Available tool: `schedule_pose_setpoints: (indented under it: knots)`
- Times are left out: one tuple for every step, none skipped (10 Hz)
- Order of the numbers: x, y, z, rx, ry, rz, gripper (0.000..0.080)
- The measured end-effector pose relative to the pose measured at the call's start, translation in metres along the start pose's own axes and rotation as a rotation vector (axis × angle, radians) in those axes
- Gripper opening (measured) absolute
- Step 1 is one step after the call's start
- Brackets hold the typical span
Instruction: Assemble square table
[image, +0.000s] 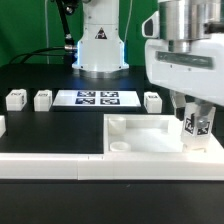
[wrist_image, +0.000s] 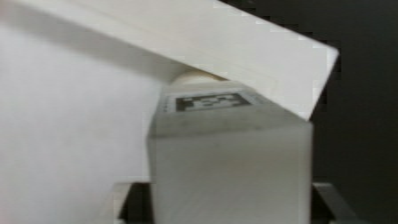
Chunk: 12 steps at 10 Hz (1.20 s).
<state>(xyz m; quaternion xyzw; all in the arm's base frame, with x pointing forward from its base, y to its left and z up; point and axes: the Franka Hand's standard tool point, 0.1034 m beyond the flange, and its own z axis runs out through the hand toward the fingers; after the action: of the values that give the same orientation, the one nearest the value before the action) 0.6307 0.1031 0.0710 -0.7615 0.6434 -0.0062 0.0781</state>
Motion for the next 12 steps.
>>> schedule_pose_setpoints:
  knots:
    - [0.0026, 0.0029, 0.0006, 0.018, -0.037, 0.179, 0.0293]
    - [0.0030, 0.0045, 0.0006, 0.024, -0.057, 0.265, 0.0293]
    - [0.0018, 0.0051, 0.0007, 0.021, -0.058, 0.328, 0.0293]
    - [0.0019, 0.0053, 0.0007, 0.020, -0.058, 0.326, 0.0293]
    - [0.0019, 0.0056, 0.0012, 0.020, -0.058, 0.291, 0.0293]
    - [0.0014, 0.0059, 0.0018, 0.019, -0.056, 0.276, 0.0442]
    - [-0.0023, 0.0059, 0.0027, 0.019, -0.047, 0.014, 0.0442]
    - [-0.0061, 0.0074, 0.0049, 0.018, -0.052, -0.157, 0.0596]
    - [-0.0040, 0.0071, 0.0046, 0.019, -0.049, -0.167, 0.0633]
    - [-0.0035, 0.0072, 0.0046, 0.020, -0.046, -0.234, 0.0633]
    - [-0.0034, 0.0074, 0.0048, 0.021, -0.045, -0.324, 0.0646]
    - [-0.0044, 0.0079, 0.0049, 0.011, -0.034, -0.471, 0.0648]
